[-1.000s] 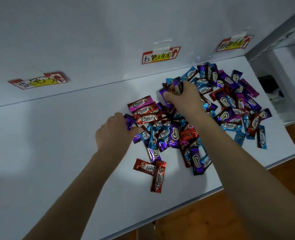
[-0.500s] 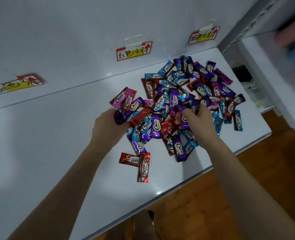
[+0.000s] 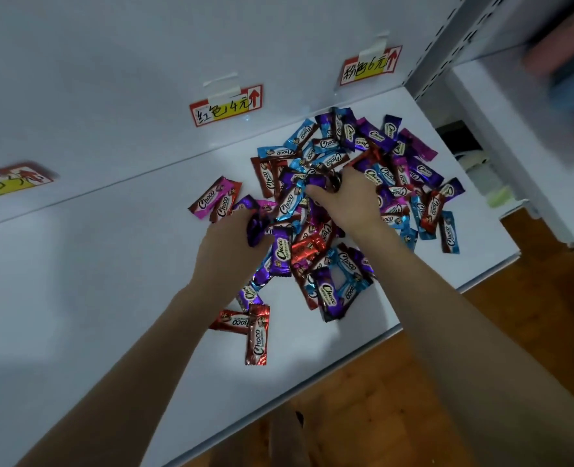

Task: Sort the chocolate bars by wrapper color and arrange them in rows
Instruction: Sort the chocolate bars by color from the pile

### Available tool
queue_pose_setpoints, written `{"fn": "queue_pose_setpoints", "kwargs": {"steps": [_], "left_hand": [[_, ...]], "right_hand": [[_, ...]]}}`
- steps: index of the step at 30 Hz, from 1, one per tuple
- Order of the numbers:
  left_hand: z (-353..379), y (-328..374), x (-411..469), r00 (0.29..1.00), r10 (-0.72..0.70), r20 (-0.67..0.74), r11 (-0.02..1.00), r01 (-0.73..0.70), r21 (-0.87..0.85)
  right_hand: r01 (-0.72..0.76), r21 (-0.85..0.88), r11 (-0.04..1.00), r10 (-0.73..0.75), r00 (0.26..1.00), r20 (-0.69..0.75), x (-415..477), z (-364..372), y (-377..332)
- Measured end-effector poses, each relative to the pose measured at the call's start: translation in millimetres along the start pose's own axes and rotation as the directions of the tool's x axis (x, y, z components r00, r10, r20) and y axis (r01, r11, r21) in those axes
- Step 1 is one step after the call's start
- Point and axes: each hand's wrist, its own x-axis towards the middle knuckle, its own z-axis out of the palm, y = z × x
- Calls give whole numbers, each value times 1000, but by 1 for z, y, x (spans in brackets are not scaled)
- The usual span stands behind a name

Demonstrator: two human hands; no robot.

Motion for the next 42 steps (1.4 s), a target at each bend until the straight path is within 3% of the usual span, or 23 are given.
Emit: {"fn": "queue_pose_setpoints", "kwargs": {"steps": [4,7,10,12,17,18,21,25,27,29,32,36,39,42], "left_hand": [[17,15,-5,994,-96,58,990,89,108],[24,22,-4,986,-141,83,968,120,220],[23,23,1,979,-169,111,967,143,212],[23,22,4,979,-164,123,976,143,164],[17,15,-3,996,-81,44,993,85,-77],[14,13,-5,998,-65,19,990,67,-123],[1,7,-12,997,-73,-33,979,66,-191],[-9,-2,-19,996,-77,-49,979,67,-192],[-9,-5,-25,998,-59,-36,985,52,-165],[-5,-7,-31,999,-34,-4,991,33,-129],[9,-3,-35,996,23,82,998,-18,-57],[23,5,-32,990,57,132,995,-68,74],[27,5,-31,994,61,94,991,-72,113],[26,3,-29,995,56,83,988,-67,136]], "right_hand": [[-44,24,999,43,999,10,12,3,-5],[-45,236,971,50,999,-18,1,-13,-5],[-170,533,829,178,983,36,-24,-33,-2],[-241,603,761,215,970,117,-45,-40,2],[-313,626,714,250,950,189,-89,-38,17],[-296,588,753,238,955,176,-94,-35,21],[-174,196,965,142,976,165,-105,-22,31],[-95,-126,988,122,965,231,-114,-2,29],[-87,-186,979,127,968,218,-116,2,26],[-84,-154,984,116,970,213,-117,2,25],[-153,68,986,136,969,207,-118,-6,24],[-264,313,912,239,964,117,-120,-25,34],[-317,379,869,325,945,43,-118,-38,50],[-323,336,885,344,939,-5,-115,-46,66]]}}
